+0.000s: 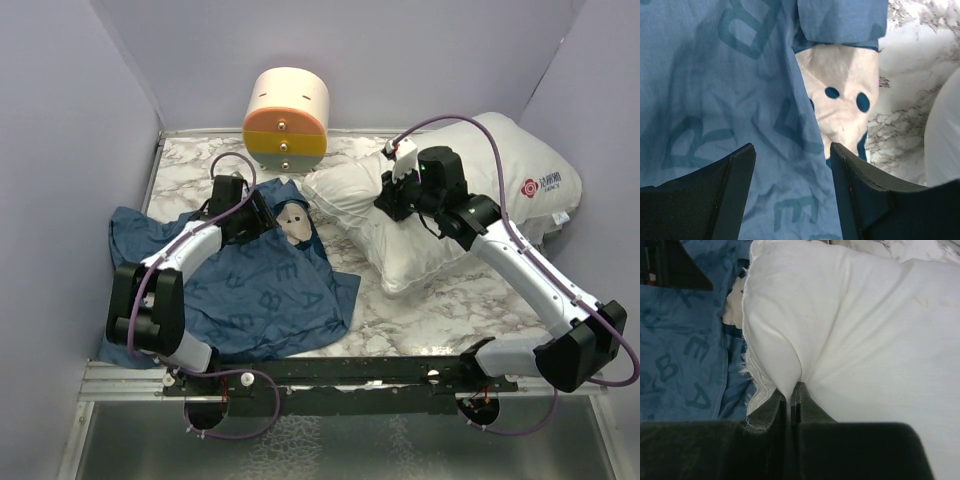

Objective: Put the pillow into the pillowcase
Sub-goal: Adjust the pillow at the center of the board.

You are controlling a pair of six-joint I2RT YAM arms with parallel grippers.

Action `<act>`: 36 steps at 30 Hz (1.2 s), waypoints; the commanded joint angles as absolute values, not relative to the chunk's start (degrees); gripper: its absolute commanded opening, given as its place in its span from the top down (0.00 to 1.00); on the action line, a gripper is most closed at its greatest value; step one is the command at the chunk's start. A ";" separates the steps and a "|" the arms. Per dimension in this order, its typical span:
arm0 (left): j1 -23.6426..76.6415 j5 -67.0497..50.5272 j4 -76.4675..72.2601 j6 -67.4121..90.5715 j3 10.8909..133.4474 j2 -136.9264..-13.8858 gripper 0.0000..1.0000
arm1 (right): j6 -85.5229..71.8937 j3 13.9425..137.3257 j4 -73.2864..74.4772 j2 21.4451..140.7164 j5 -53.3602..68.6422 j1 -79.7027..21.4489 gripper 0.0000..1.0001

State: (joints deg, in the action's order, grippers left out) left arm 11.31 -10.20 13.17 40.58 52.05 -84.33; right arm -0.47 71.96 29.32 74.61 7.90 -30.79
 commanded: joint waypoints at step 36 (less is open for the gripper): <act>11.51 -20.90 24.92 23.45 56.12 -76.01 1.00 | 2.28 70.31 23.09 68.94 30.26 -30.94 0.99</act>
